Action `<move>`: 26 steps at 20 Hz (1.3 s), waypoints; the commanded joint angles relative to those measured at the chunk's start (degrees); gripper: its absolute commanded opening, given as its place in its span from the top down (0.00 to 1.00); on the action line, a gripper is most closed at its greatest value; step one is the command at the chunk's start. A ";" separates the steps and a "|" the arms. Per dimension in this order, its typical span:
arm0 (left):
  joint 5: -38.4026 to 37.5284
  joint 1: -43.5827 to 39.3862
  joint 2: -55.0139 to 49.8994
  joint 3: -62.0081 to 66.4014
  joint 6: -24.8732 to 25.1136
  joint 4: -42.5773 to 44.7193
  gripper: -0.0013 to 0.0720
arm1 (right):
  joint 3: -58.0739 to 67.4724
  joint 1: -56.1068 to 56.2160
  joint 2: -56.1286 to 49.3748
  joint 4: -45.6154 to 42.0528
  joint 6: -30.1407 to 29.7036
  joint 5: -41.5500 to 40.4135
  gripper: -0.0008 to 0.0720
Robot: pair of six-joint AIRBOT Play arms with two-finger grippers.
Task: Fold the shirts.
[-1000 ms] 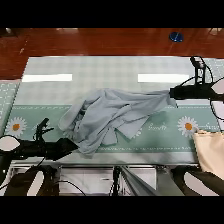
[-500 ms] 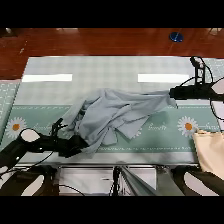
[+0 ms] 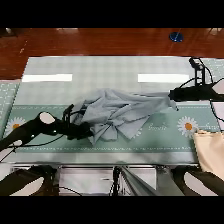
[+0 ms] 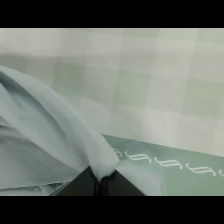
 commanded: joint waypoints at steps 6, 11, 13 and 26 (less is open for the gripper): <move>-10.95 8.76 28.65 37.24 -0.26 -2.99 0.96 | 15.58 0.02 17.44 0.48 -0.02 -0.55 0.95; -11.15 26.12 36.22 68.28 -4.74 -0.09 0.96 | 34.38 0.02 25.33 -2.10 3.52 -2.58 0.95; -14.03 30.71 36.26 78.75 -7.93 4.13 0.96 | 41.03 0.02 26.93 -4.72 7.43 -1.75 0.95; -54.23 33.51 38.53 92.30 -31.87 5.81 0.96 | 61.24 1.49 28.63 -17.49 17.84 52.41 0.95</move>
